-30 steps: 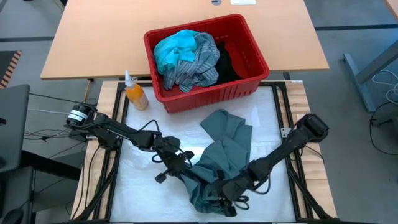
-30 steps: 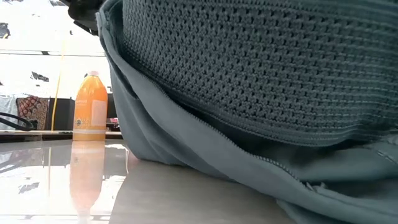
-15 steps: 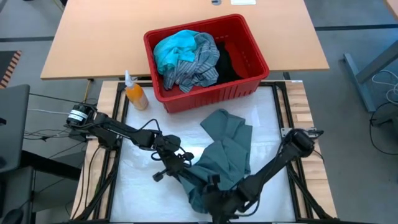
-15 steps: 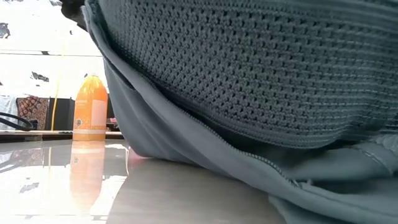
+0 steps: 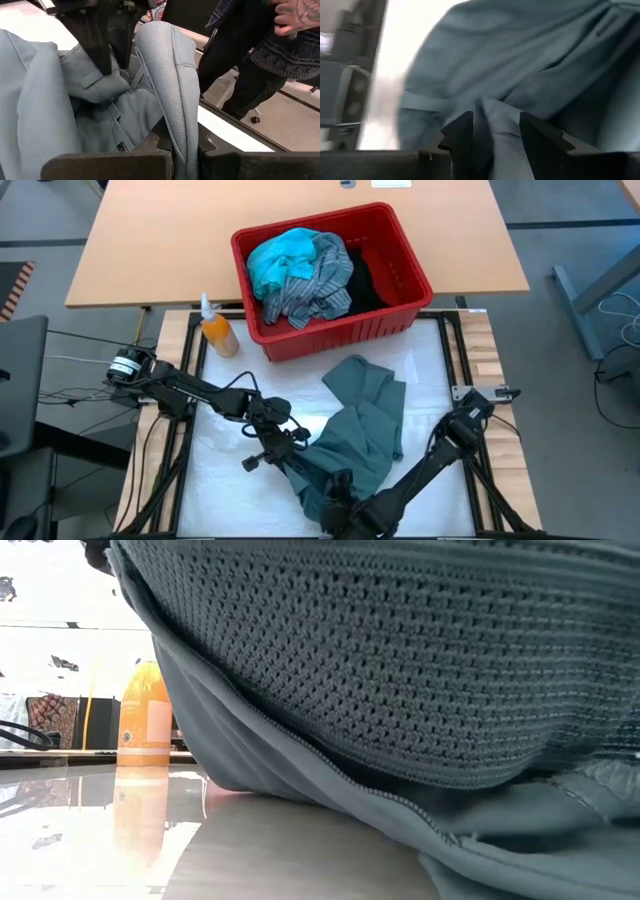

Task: Fold Laundry from Bin
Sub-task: Fold the dark blue pants

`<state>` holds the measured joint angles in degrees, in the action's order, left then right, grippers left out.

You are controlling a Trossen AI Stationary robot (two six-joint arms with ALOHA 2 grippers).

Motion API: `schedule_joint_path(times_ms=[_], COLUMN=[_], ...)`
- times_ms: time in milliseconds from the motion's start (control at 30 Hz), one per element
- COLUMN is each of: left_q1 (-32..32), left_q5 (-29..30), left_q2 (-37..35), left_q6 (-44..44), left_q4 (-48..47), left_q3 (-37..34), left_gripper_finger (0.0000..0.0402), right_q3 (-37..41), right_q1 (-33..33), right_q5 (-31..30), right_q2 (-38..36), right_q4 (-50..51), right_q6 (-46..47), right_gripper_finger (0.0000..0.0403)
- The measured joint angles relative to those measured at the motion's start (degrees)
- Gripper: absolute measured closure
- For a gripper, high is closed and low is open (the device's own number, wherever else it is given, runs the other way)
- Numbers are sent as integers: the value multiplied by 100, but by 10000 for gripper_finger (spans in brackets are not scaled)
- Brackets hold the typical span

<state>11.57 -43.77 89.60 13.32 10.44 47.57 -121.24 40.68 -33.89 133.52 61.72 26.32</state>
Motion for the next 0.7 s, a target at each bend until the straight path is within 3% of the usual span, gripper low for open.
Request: schedule_joint_path(times_ms=[133, 333, 500, 633, 700], left_q1=[0, -1, -148, -444, -587], left_q5=[-24, 11, 195, 163, 141], left_q2=[0, 2, 4, 4, 3], left_q6=[-22, -138, -348, -1104, -1418], left_q4=[-5, 195, 982, 1962, 2311], left_q3=[0, 1, 133, 350, 471], left_gripper_finger=[401, 401, 401, 401, 401], right_q3=[-7, -7, -7, -3, 148], right_q1=[-69, -31, 250, 711, 955], right_q5=[-203, -225, -557, -1295, -1889], right_q2=[73, -35, -391, -894, -1271], right_q4=[236, 561, 1595, 2823, 2799], right_q6=[530, 1555, 3134, 4926, 5377], right_gripper_finger=[235, 370, 370, 370, 370])
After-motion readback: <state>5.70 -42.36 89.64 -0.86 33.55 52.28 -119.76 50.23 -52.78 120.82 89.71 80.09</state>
